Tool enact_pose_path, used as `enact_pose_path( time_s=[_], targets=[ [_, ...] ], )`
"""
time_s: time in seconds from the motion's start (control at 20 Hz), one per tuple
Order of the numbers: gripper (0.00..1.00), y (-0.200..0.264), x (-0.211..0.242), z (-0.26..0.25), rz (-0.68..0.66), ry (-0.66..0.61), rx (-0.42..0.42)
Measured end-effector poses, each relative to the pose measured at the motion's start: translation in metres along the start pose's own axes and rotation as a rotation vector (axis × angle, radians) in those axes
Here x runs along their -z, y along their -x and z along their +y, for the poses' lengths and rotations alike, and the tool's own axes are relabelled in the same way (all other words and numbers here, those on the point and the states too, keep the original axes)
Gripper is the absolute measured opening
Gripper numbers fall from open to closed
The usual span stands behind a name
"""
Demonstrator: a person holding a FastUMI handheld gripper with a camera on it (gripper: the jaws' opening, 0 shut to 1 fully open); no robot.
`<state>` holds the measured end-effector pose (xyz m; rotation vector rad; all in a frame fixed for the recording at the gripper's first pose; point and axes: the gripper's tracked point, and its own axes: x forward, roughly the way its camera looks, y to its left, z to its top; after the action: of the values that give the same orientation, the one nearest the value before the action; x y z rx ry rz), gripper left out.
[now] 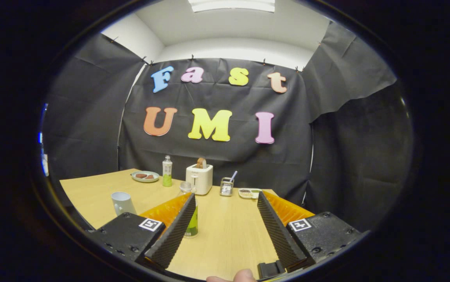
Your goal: Take the bottle from table, then pour the juice into the cup, finally place the bottle on the coaster
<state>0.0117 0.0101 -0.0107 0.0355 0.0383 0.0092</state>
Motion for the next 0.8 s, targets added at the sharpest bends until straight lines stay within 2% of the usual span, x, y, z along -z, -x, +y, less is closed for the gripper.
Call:
enact_pose_path(
  time_s=[0.2,0.8],
  targets=[
    [1.00,-0.004,0.000,0.003,-0.009,0.000,0.003],
    [1.00,-0.037,0.030,0.051,0.024,-0.015,-0.098]
  ],
)
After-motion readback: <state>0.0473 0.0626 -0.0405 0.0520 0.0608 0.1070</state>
